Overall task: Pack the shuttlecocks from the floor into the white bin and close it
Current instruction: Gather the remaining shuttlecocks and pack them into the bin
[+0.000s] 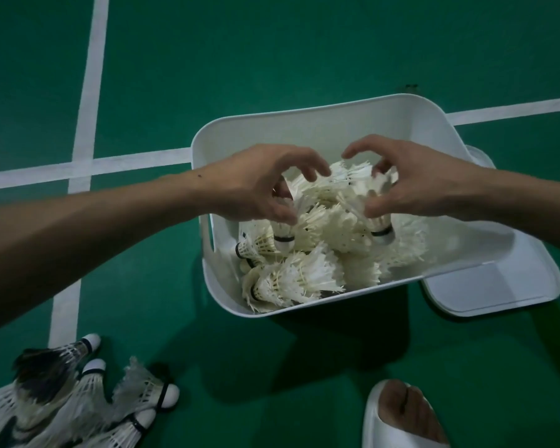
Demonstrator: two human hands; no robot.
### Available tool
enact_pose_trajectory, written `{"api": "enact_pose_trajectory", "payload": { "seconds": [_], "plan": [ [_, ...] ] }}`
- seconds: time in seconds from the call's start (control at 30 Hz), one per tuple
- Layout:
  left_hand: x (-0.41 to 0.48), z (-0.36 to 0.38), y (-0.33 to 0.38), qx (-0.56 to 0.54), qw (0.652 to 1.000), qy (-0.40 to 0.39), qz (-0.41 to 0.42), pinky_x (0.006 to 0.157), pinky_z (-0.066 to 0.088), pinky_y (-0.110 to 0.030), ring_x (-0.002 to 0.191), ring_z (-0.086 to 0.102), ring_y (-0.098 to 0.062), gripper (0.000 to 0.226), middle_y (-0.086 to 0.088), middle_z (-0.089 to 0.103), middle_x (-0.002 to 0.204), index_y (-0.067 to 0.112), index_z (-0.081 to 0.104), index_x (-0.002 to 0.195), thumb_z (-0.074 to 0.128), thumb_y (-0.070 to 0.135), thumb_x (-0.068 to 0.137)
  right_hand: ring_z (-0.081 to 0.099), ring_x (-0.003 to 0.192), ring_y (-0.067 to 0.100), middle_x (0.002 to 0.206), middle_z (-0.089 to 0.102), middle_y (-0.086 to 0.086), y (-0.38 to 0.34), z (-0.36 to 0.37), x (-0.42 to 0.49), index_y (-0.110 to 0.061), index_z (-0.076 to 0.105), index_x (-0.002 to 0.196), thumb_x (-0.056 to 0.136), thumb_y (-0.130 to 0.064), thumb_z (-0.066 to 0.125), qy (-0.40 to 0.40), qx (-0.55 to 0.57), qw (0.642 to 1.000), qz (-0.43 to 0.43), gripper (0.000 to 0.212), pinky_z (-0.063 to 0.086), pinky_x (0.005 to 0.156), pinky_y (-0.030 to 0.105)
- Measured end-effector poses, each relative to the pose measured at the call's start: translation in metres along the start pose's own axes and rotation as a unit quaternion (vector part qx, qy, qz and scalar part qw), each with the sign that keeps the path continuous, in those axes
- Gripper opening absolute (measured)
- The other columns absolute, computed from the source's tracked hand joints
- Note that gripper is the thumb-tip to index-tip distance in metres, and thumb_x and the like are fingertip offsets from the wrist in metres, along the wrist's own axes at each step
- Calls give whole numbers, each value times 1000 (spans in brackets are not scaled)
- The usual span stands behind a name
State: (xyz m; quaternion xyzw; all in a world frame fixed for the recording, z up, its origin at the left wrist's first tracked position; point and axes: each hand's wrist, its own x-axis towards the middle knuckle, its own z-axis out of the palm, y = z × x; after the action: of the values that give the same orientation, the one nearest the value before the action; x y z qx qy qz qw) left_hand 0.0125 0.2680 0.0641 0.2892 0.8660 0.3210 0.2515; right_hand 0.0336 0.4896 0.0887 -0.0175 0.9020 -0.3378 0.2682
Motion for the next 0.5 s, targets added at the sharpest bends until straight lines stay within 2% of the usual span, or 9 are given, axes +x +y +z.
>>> {"api": "enact_pose_trajectory", "payload": {
  "seconds": [0.13, 0.27, 0.4, 0.5],
  "plan": [
    [2, -3, -6, 18, 999, 19, -21, 82, 53, -19, 87, 61, 2, 52, 14, 57, 121, 33, 57, 122, 77, 21, 75, 53, 87, 9, 116, 48, 7, 0, 1, -14, -35, 59, 121, 79, -7, 66, -41, 14, 999, -1, 50, 42, 64, 20],
    [3, -2, -7, 46, 999, 12, -19, 85, 54, -26, 89, 60, 5, 44, 11, 60, 121, 31, 62, 119, 76, 25, 77, 49, 90, -3, 119, 46, -6, -2, 12, -19, -39, 57, 125, 80, -7, 66, -74, 16, 997, -18, 56, 36, 64, 12],
    [4, -3, -7, 60, 998, 10, -16, 85, 55, -28, 90, 61, 2, 42, 11, 58, 122, 31, 62, 119, 75, 26, 79, 47, 105, -5, 139, 45, -17, 3, 22, -15, -43, 57, 124, 80, -12, 72, -83, 17, 996, -37, 57, 31, 71, 6],
    [3, -3, -8, 62, 998, 14, -17, 84, 55, -30, 90, 60, 3, 41, 10, 58, 123, 32, 63, 118, 75, 28, 78, 49, 96, -4, 126, 51, -14, 6, 26, -16, -41, 55, 117, 77, -17, 76, -84, 23, 996, -28, 51, 39, 71, 14]
  ]
}}
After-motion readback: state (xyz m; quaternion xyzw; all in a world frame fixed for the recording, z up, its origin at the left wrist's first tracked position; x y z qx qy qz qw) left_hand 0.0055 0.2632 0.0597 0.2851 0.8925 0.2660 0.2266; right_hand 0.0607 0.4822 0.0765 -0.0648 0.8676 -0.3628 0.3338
